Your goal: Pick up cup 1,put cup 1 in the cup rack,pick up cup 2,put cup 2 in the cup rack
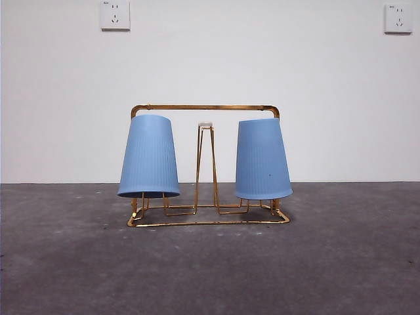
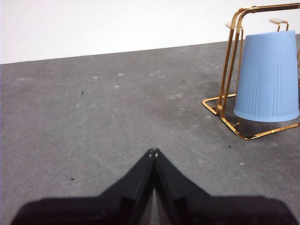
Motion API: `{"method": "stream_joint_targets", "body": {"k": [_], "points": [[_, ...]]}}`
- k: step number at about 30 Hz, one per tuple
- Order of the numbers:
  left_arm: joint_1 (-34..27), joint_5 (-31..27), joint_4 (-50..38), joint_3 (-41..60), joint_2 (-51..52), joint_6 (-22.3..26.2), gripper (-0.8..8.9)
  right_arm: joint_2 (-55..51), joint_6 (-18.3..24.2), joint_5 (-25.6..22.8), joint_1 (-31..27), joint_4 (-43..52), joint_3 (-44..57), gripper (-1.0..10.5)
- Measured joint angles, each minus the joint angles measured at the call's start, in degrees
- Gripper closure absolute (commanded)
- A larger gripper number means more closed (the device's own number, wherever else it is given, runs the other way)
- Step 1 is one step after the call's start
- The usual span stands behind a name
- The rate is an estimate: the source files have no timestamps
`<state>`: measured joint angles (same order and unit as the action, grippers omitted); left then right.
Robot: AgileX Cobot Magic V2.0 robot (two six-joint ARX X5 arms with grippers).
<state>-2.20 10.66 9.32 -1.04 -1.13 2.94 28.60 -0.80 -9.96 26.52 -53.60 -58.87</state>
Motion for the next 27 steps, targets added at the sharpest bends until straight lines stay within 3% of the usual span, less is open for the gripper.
{"method": "stream_joint_targets", "body": {"k": [6, 11, 18, 27], "points": [[0.0, 0.0, 0.0, 0.0, 0.0, 0.0, 8.16, -4.7, 0.17, 10.21, -15.37, 20.63, 11.69, 9.4], [0.0, 0.0, 0.0, 0.0, 0.0, 0.0, 8.16, -10.29, 0.17, 11.47, -21.84, 33.53, 24.7, 9.4], [0.0, 0.0, 0.0, 0.0, 0.0, 0.0, 8.16, -18.86, 0.2, 9.31, -23.56, 44.26, 41.31, 9.4], [0.0, 0.0, 0.0, 0.0, 0.0, 0.0, 8.16, -26.73, 0.2, 8.94, -23.56, 46.03, 53.07, 9.4]]}}
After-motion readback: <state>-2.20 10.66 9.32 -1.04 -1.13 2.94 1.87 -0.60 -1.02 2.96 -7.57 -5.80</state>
